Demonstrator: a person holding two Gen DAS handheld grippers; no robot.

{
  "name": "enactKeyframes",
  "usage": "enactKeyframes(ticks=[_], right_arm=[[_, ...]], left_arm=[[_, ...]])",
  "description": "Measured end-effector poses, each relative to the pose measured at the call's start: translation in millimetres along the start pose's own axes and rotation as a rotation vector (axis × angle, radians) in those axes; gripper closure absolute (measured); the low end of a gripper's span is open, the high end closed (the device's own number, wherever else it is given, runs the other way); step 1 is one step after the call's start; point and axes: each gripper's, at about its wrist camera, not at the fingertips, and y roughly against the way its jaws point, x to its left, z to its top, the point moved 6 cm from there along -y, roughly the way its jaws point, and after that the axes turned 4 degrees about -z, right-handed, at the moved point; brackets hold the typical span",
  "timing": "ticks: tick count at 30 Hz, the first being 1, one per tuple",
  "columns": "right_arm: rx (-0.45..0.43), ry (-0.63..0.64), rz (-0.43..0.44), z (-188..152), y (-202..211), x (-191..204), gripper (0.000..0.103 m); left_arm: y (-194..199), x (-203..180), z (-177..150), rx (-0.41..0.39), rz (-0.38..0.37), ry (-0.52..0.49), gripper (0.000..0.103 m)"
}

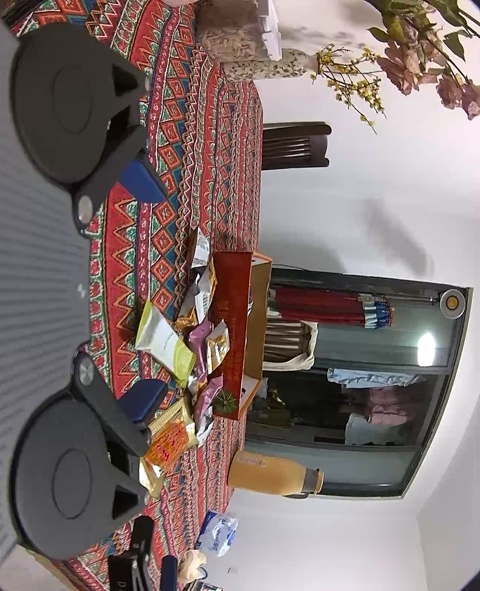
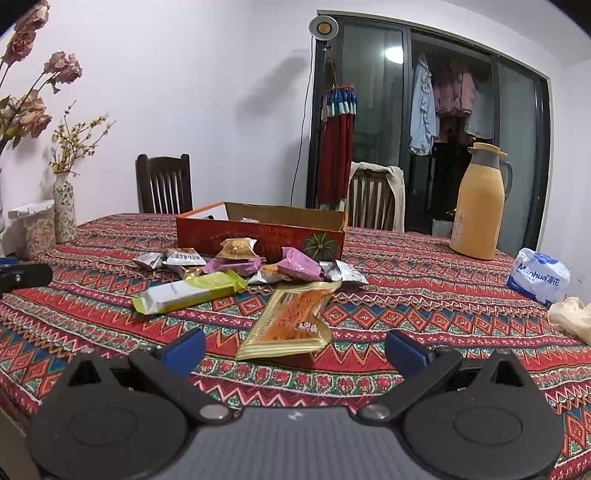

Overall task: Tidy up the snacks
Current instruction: 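Withdraw both open tools from the box back to the snack pile, then grasp a white printed packet with the left tool while the right tool grasps a cookie packet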

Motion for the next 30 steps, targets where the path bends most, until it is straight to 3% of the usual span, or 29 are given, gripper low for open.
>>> enactKeyframes(ticks=[7, 11, 14, 18, 23, 27, 30], right_arm=[[-0.007, -0.007, 0.038, 13, -15, 12, 0.0], [0.001, 0.019, 0.064, 25, -36, 24, 0.002], [0.012, 0.031, 0.099, 39, -60, 35, 0.007], [0.049, 0.043, 0.151, 64, -106, 51, 0.018], [0.096, 0.058, 0.164, 89, -179, 71, 0.022], [0.146, 0.058, 0.161, 99, -232, 85, 0.027], [0.167, 0.049, 0.165, 104, -260, 95, 0.032]], left_arm=[[-21, 18, 6, 0.019, 0.014, 0.011, 0.0], [-57, 38, 17, 0.072, 0.001, 0.019, 0.001], [-95, 50, 26, 0.139, -0.021, -0.011, 0.015], [-153, 62, 35, 0.23, -0.077, -0.015, 0.018], [-212, 75, 39, 0.3, -0.071, -0.026, 0.017], [-237, 80, 37, 0.331, -0.076, -0.05, 0.018], [-248, 86, 33, 0.35, -0.077, -0.045, 0.027]])
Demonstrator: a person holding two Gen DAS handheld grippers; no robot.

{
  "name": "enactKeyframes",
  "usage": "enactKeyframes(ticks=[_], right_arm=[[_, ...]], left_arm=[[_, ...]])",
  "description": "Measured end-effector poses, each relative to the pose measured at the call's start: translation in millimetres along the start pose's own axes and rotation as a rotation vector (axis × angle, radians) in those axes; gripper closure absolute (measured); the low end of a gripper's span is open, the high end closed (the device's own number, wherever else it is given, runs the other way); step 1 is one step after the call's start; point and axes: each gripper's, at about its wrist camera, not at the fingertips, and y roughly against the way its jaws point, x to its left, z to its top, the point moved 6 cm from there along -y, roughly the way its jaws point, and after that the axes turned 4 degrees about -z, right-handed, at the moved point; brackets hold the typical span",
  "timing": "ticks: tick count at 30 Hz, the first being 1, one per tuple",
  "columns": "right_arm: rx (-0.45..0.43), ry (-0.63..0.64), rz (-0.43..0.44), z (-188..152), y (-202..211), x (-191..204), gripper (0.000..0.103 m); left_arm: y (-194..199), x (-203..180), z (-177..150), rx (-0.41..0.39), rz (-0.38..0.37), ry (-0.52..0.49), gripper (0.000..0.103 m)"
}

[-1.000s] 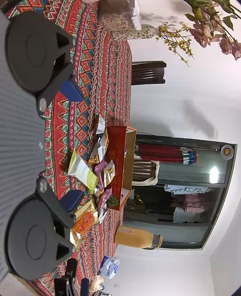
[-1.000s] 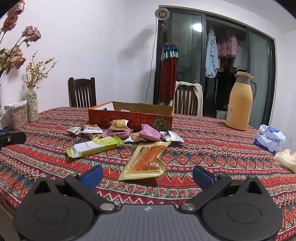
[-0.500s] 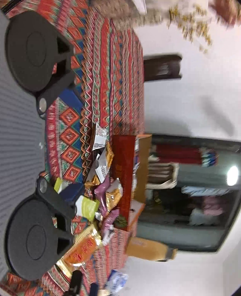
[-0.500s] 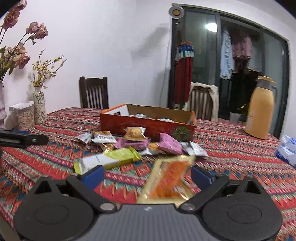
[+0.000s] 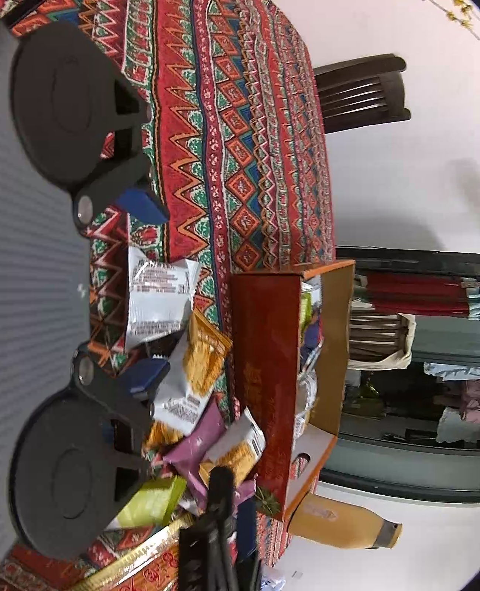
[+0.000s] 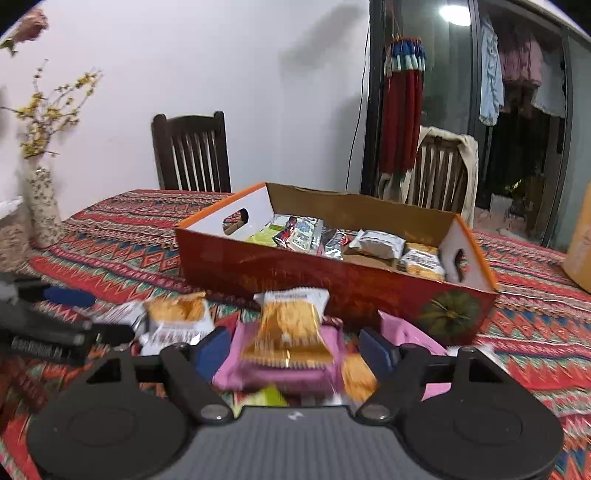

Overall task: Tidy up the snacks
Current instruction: 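Grasp a white printed packet with the left tool while the right tool grasps a cookie packet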

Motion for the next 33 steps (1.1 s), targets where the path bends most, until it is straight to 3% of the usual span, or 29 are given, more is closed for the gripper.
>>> enactKeyframes(ticks=[1, 5, 7, 11, 23, 29, 33], right_arm=[[0.014, 0.01, 0.0, 2, -9, 3, 0.033], [0.053, 0.018, -0.003, -2, -33, 6, 0.057], [0.044, -0.001, 0.007, -4, -34, 4, 0.058], [0.024, 0.005, 0.011, -4, -24, 2, 0.062], [-0.123, -0.02, -0.006, -9, 91, -28, 0.062], [-0.172, -0.03, -0.009, -34, 155, -37, 0.062], [-0.194, -0.05, 0.002, -61, 194, -40, 0.062]], left_arm=[[-3, 3, -2, 0.007, -0.003, 0.008, 0.032], [-8, 8, -3, 0.01, -0.011, 0.02, 0.043], [-6, 6, -3, 0.001, -0.018, 0.022, 0.049], [7, 2, 1, -0.045, 0.012, 0.008, 0.05], [115, -18, -4, -0.212, 0.031, 0.078, 0.051], [177, -49, -16, -0.325, 0.015, 0.093, 0.05], [207, -72, -28, -0.358, -0.001, 0.095, 0.05]])
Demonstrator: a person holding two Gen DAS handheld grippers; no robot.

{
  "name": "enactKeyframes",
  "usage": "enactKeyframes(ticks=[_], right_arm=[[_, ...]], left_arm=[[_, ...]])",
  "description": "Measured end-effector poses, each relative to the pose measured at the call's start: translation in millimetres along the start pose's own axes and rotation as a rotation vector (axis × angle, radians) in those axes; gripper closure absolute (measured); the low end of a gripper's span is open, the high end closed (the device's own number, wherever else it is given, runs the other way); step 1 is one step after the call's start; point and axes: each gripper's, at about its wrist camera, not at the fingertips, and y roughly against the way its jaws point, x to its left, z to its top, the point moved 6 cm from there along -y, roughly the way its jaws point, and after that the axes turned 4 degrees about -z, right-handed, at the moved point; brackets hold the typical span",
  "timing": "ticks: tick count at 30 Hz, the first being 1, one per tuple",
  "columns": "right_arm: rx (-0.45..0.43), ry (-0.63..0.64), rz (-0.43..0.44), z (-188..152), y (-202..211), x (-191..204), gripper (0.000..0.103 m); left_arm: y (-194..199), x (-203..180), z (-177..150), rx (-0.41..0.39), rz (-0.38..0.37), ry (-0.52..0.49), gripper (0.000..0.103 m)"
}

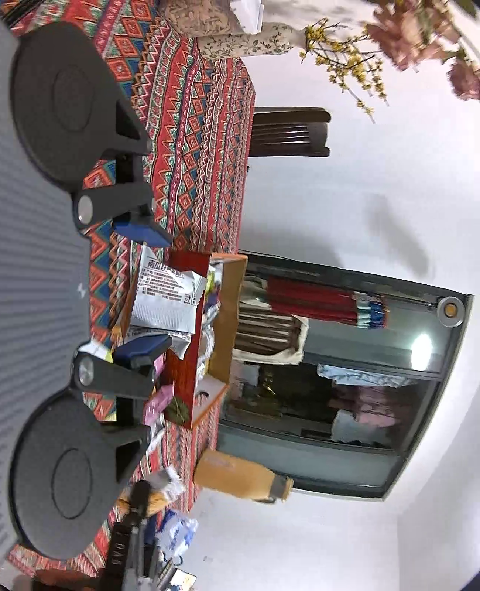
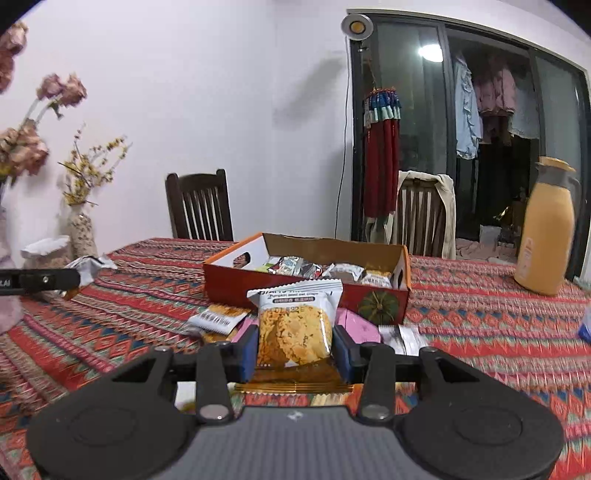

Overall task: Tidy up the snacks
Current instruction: 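Grasp a white printed packet with the left tool while the right tool grasps a cookie packet, then carry both held packets up and over into the cardboard box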

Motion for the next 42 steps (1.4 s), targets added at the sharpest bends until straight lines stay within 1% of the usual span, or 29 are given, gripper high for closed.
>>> enactKeyframes(ticks=[3, 6, 9, 13, 17, 22, 26, 31, 37, 42], right_arm=[[-0.01, -0.011, -0.02, -15, 30, -4, 0.062], [-0.019, -0.029, -0.034, -30, 58, -8, 0.062], [-0.026, -0.035, -0.048, -40, 80, -12, 0.062], [-0.042, -0.028, -0.052, -49, 101, -11, 0.062], [-0.062, -0.015, -0.052, -51, 117, -8, 0.062], [-0.085, -0.009, -0.047, -50, 129, -1, 0.062], [-0.099, -0.015, -0.054, -50, 133, 0, 0.062], [-0.098, -0.026, -0.064, -48, 125, -6, 0.062], [-0.089, -0.023, -0.069, -39, 107, -12, 0.062], [-0.083, -0.016, -0.071, -28, 84, -16, 0.062]], left_arm=[[23, -14, -8, -0.021, -0.015, 0.016, 0.05], [45, -31, -19, -0.055, -0.046, -0.008, 0.05], [59, -46, -33, -0.045, -0.072, -0.039, 0.05], [77, -53, -43, -0.051, -0.078, -0.027, 0.05], [92, -53, -50, -0.062, -0.069, -0.021, 0.05], [105, -53, -52, -0.08, -0.059, -0.025, 0.05], [105, -52, -51, -0.084, -0.063, -0.028, 0.05], [97, -47, -50, -0.079, -0.057, -0.017, 0.05], [78, -43, -43, -0.076, -0.061, -0.012, 0.05], [52, -41, -31, -0.071, -0.072, -0.018, 0.05]])
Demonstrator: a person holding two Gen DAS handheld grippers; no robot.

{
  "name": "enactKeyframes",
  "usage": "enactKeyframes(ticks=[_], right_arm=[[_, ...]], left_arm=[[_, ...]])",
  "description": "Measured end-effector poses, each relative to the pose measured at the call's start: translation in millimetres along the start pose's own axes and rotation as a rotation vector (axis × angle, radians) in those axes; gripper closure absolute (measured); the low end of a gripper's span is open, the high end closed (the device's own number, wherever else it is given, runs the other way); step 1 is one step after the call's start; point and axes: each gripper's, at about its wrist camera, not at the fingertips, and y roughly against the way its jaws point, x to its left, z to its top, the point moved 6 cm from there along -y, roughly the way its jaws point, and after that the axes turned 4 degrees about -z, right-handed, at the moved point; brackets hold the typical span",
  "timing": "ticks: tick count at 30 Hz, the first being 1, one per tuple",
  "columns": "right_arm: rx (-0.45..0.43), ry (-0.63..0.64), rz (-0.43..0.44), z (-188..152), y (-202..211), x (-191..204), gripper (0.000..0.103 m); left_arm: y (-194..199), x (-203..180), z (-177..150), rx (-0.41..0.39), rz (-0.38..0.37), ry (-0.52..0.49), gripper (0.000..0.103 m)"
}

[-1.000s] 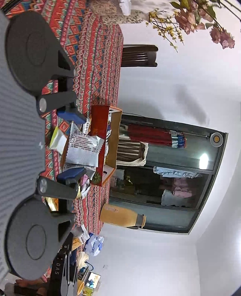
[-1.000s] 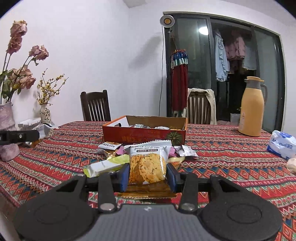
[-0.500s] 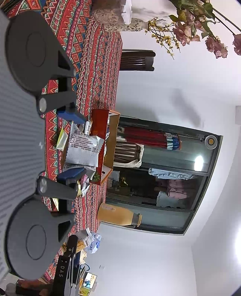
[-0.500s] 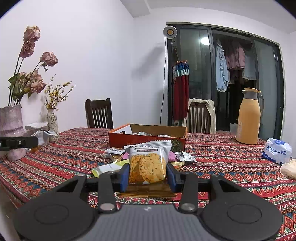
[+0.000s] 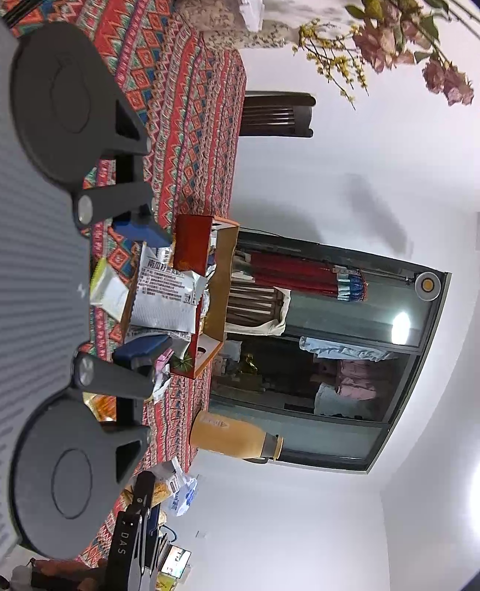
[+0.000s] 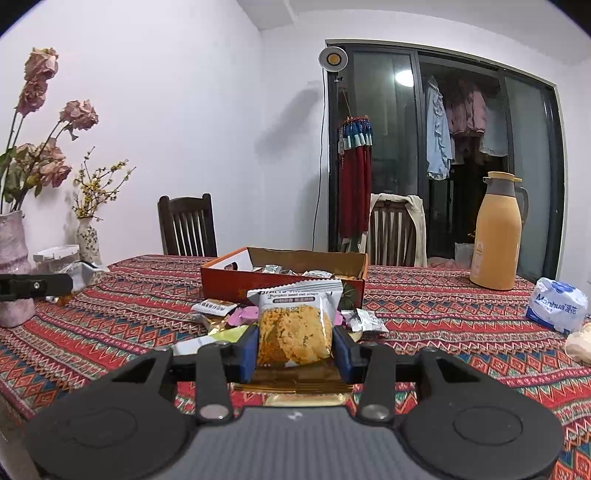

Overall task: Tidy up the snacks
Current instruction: 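Carry both held packets up and over into the cardboard box, then open both tools, releasing the packets into the box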

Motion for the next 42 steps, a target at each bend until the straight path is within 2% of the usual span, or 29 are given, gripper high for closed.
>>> enactKeyframes(ticks=[6, 17, 23, 27, 33, 40, 41, 42], right_arm=[[-0.004, 0.025, 0.007, 21, -41, -4, 0.062], [0.015, 0.021, 0.044, 67, -141, -15, 0.062], [0.069, 0.001, 0.091, 99, -223, -19, 0.062], [0.149, -0.014, 0.107, 114, -290, -19, 0.062], [0.322, 0.035, 0.073, 99, -390, -6, 0.062], [0.432, 0.05, 0.031, 69, -430, 1, 0.061], [0.437, 0.05, 0.022, 67, -431, -1, 0.061], [0.441, 0.05, 0.013, 65, -431, -3, 0.055]], left_arm=[[-41, 8, 22, -0.014, -0.013, -0.003, 0.05], [-144, 40, 70, 0.02, -0.051, -0.01, 0.05], [-217, 65, 97, 0.064, -0.058, -0.014, 0.05], [-280, 84, 109, 0.126, -0.069, 0.071, 0.05], [-366, 90, 98, 0.261, -0.06, 0.168, 0.05], [-420, 64, 74, 0.355, -0.11, 0.161, 0.049], [-427, 60, 71, 0.369, -0.115, 0.164, 0.049], [-432, 56, 69, 0.382, -0.118, 0.166, 0.048]])
